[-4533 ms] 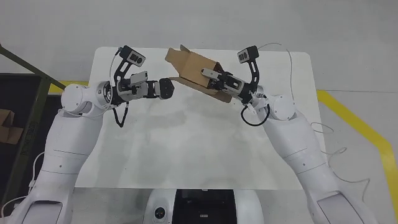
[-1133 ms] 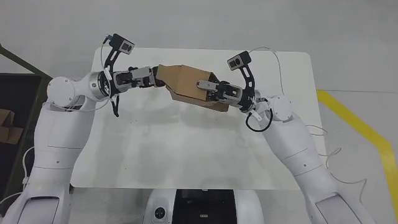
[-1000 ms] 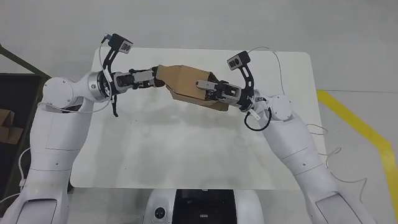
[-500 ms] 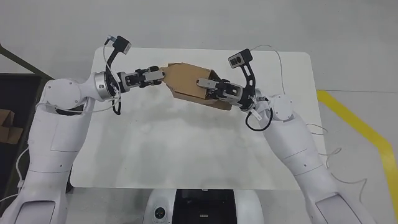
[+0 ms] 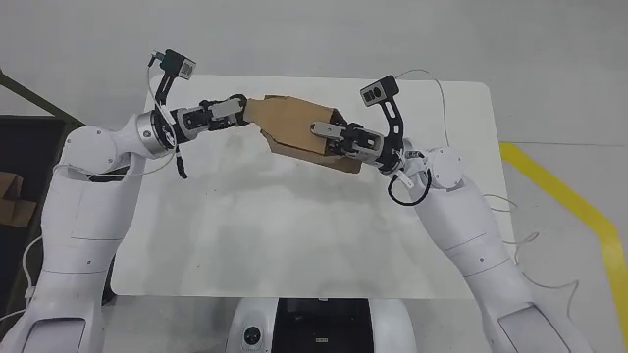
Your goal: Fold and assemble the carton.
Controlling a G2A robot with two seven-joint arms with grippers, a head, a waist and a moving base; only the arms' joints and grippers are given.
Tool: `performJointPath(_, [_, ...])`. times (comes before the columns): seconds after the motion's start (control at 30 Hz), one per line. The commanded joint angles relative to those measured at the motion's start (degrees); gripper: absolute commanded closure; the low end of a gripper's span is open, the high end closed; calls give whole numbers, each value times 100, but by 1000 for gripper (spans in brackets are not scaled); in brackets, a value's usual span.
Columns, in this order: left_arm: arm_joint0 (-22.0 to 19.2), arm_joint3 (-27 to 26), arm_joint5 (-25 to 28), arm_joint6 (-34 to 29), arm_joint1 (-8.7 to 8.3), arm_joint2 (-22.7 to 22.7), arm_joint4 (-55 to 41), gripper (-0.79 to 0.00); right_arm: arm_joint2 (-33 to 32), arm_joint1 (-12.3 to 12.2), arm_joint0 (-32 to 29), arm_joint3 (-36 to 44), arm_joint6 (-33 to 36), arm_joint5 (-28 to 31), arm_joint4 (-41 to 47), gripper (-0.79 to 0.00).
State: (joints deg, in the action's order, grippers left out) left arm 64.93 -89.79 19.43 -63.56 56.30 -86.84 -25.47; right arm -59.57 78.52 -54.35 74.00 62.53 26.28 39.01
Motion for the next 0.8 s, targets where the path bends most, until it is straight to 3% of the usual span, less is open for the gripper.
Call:
performJointPath(0.0, [-27,83,-90,103,-1,0,8,-785,7,2,4,16,50,13,22,0])
performJointPath(0.17, [-201,153,-152,210,40,111,-585,-785,83,17,7,63,182,7,66,0])
performJointPath(0.77, [-462,244,-627,-1034,88,404,-2179,-785,208,75,87,-131,182,-40,145,0])
